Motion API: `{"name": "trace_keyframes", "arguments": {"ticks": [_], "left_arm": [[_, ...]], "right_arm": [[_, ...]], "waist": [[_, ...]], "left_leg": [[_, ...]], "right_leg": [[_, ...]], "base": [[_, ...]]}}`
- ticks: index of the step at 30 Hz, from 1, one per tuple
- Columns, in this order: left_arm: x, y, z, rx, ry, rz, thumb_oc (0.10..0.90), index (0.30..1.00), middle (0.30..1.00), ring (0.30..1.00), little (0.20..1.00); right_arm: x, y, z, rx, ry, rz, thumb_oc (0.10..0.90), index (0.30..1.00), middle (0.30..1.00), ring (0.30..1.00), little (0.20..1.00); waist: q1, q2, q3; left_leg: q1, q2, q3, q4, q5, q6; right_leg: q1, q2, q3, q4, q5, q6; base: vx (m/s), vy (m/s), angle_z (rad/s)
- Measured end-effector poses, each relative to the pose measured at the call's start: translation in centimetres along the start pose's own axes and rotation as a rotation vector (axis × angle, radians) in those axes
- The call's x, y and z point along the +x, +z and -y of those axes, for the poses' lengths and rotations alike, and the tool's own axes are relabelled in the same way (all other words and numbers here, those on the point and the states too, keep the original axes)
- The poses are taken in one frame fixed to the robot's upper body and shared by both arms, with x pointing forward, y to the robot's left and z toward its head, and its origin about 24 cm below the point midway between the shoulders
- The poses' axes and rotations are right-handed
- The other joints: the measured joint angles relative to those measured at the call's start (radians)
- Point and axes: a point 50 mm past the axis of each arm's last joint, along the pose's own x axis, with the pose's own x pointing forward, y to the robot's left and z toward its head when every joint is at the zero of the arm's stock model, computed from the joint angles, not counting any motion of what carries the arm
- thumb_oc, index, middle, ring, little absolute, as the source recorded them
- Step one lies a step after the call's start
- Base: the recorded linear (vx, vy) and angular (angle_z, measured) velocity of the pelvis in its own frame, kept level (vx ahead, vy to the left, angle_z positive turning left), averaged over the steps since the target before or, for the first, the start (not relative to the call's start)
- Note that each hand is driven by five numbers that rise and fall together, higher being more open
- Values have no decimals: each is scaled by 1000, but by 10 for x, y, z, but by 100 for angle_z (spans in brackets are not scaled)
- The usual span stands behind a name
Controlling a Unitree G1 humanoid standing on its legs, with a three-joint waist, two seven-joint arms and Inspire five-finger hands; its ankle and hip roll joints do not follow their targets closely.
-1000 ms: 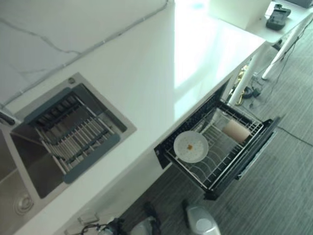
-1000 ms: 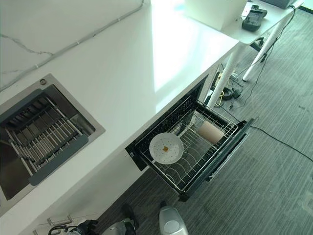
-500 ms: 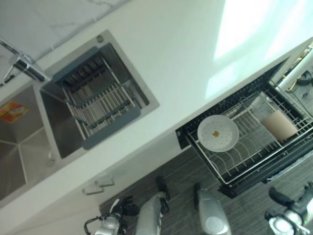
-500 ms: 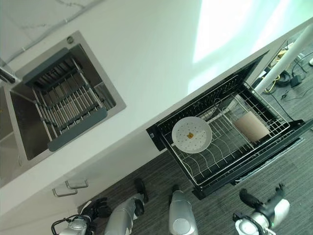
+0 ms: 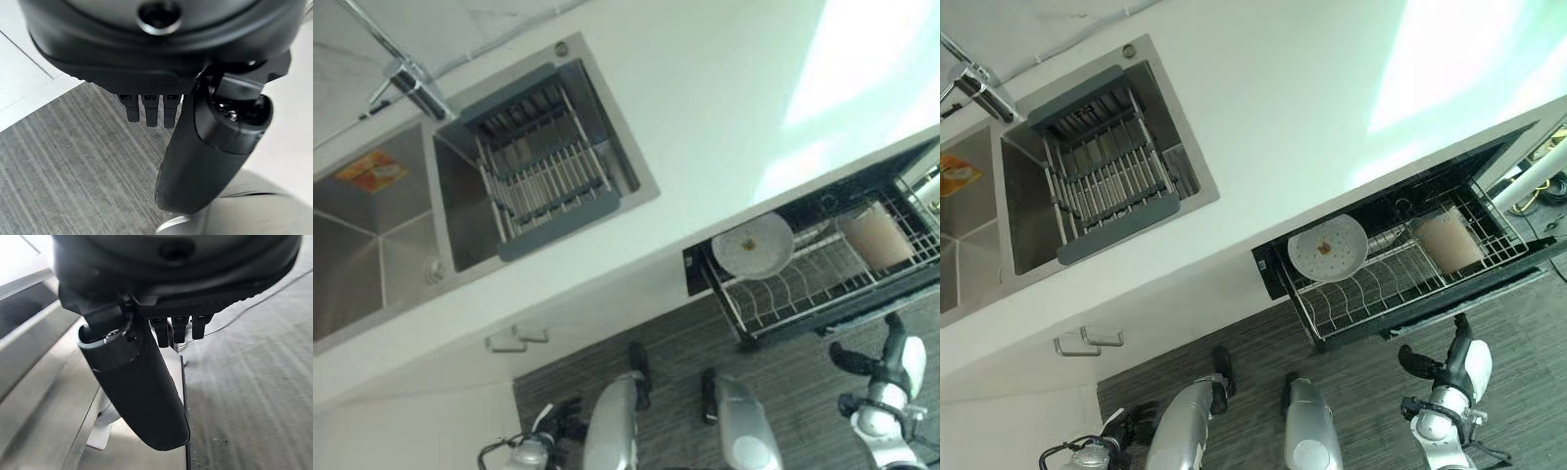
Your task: Place the dishes in the dishwasher.
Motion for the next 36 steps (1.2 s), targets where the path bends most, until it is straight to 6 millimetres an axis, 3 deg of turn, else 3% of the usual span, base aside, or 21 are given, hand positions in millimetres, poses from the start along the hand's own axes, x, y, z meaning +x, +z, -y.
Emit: {"name": "trace_keyframes", "arguments": {"ticks": [2, 3, 8, 12, 16, 22, 27, 30, 32, 34, 35, 36], "left_arm": [[-1, -2, 1, 0, -7, 0, 800, 900, 900, 900, 900], [-1, -3, 1, 1, -20, 0, 800, 900, 900, 900, 900], [-3, -7, 4, 38, -49, 6, 800, 900, 900, 900, 900], [-3, -4, 3, 43, -51, 33, 800, 900, 900, 900, 900], [-5, 2, 5, 66, -69, 76, 800, 900, 900, 900, 900], [-8, 5, -2, 91, -94, 104, 800, 900, 900, 900, 900], [-12, 23, -2, 172, -143, 206, 800, 900, 900, 900, 900], [-13, 31, -5, 203, -147, 232, 800, 900, 900, 900, 900], [-14, 30, -5, 202, -156, 229, 800, 900, 900, 900, 900], [-13, 34, -5, 205, -163, 239, 800, 900, 900, 900, 900], [-14, 36, -6, 205, -162, 250, 800, 900, 900, 900, 900], [-15, 43, -8, 209, -158, 278, 800, 900, 900, 900, 900]], "right_arm": [[8, 15, 5, -7, 14, 97, 800, 900, 900, 900, 900], [17, 34, 7, -3, 26, 185, 800, 900, 900, 900, 900], [26, 49, -1, -17, 83, 226, 800, 900, 900, 900, 900], [45, 62, -3, -7, 73, 192, 800, 900, 900, 900, 900], [61, 74, -2, -14, 71, 176, 800, 900, 900, 900, 900], [66, 86, -7, -10, 78, 189, 800, 900, 900, 900, 900], [78, 106, 2, -25, 41, 246, 800, 900, 900, 900, 900], [86, 120, 3, -9, 9, 264, 800, 900, 900, 900, 900], [89, 125, 1, -14, 26, 258, 800, 900, 900, 900, 900], [91, 135, -5, -31, 62, 285, 800, 900, 900, 900, 900], [91, 140, -8, -29, 77, 298, 800, 900, 900, 900, 900], [91, 138, -8, -13, 67, 283, 800, 900, 900, 900, 900]], "waist": [[12, -4, 3], [17, -4, 3], [68, -5, 7], [94, -6, 7], [119, -5, 6], [144, -7, 8], [154, -7, 9], [157, -11, 11], [180, -11, 11], [186, -10, 10], [214, -5, 9], [226, -19, 14]], "left_leg": [[-2, -11, -5, 15, 4, 5], [-12, -18, -22, 30, 4, 4], [-28, -38, -38, 61, -1, -1], [-28, -54, -42, 60, 8, 6], [-30, -71, -55, 35, 24, -9], [-62, -68, -83, -10, 35, -21], [-136, -66, -107, -47, 40, -20], [-170, -68, -105, -85, -20, -19], [-173, -63, -107, -83, -39, -15], [-196, -61, -101, -83, -69, -7], [-206, -31, -100, -97, -83, -16], [-215, -43, -93, -92, -72, -34]], "right_leg": [[-2, -12, -4, 25, -13, -1], [-4, -21, -16, 41, -24, -5], [-3, -48, -41, 79, -41, -5], [-4, -69, -56, 110, -54, 2], [-9, -89, -88, 134, -68, -2], [-59, -80, -114, 137, -49, -17], [-150, -68, -136, 145, -29, -32], [-192, -76, -149, 110, 5, -35], [-193, -75, -163, 92, 30, -40], [-196, -54, -188, 40, 56, -19], [-221, -11, -156, 105, 34, -26], [-212, -8, -113, 206, -28, -35]], "base": [[134, 46, 15], [158, 57, 23], [180, 108, 20], [77, 98, 19], [11, 77, 26], [-76, 30, 7], [-93, -23, 4], [-76, -33, 4], [-74, -28, -19], [-73, -56, -25], [-59, -79, -29], [-128, -42, 12]]}}
